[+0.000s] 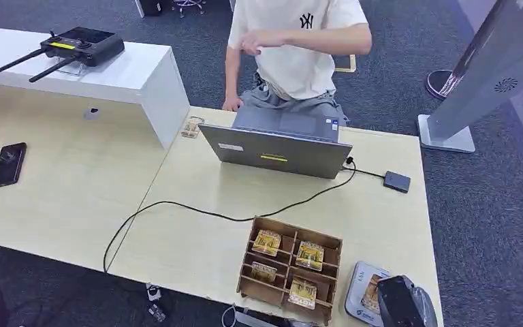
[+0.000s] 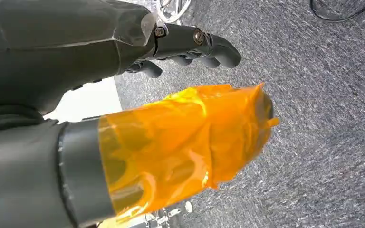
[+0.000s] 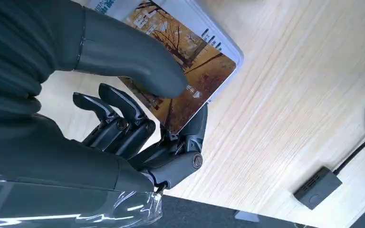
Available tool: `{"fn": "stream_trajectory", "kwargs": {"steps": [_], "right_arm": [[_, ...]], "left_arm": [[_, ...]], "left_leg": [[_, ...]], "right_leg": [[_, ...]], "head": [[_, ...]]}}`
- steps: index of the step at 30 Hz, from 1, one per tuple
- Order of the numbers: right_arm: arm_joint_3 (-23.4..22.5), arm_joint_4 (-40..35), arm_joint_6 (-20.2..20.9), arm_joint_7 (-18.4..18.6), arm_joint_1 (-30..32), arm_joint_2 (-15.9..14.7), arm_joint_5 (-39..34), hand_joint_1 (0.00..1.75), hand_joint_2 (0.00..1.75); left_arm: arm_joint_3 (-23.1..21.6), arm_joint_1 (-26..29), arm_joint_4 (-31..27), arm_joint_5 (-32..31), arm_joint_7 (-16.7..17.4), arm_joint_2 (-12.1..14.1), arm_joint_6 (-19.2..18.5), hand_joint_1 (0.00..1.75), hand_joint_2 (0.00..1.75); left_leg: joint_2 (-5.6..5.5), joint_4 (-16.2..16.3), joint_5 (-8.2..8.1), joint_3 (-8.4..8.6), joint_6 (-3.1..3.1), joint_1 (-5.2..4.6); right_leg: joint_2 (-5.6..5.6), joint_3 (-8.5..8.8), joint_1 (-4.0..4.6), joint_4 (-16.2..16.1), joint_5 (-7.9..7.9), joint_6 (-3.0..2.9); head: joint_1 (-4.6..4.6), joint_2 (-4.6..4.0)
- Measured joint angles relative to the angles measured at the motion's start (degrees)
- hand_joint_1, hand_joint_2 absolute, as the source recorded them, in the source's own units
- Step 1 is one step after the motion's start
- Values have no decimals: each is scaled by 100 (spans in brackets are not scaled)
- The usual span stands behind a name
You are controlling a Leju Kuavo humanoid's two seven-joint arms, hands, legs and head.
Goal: Pass the card to the sensor for recognition and then transmit it.
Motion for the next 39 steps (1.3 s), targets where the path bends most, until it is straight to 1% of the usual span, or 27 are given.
{"fn": "stream_trajectory", "kwargs": {"steps": [5, 9, 15, 25, 39], "right_arm": [[-59, 140, 13, -20, -145, 20, 172, 175, 175], [-151, 286, 138, -61, -322, 107, 348, 175, 175], [-199, 514, 208, -68, -505, 210, 503, 175, 175], [-269, 813, 234, -63, -648, 315, 621, 175, 175], [-308, 1257, 243, -9, -835, 446, 1049, 175, 175]], "left_arm": [[0, -6, 0, -76, 24, -13, -15, 0, 0], [0, -19, 0, -103, 35, -13, -20, 0, 0], [0, -51, 0, -125, 35, -13, -20, 0, 0], [0, -75, 0, -151, 35, -13, -22, 0, 0], [4, -80, 0, -164, 35, -13, -39, 0, 0]], "left_leg": [[0, 0, 0, 0, 0, 0], [0, 0, 1, 2, 0, 0], [0, 0, 1, 2, 0, 0], [0, 0, 1, 2, 0, 0], [0, 0, 1, 5, 0, 0]], "right_leg": [[0, 0, 0, 0, 0, 0], [1, 1, 0, 0, 1, 0], [1, 1, 0, 1, 1, 0], [1, 2, 0, 0, 1, 0], [1, 3, 0, 0, 1, 0]], "head": [[0, 0], [0, 0], [0, 0], [0, 0], [0, 0]]}}
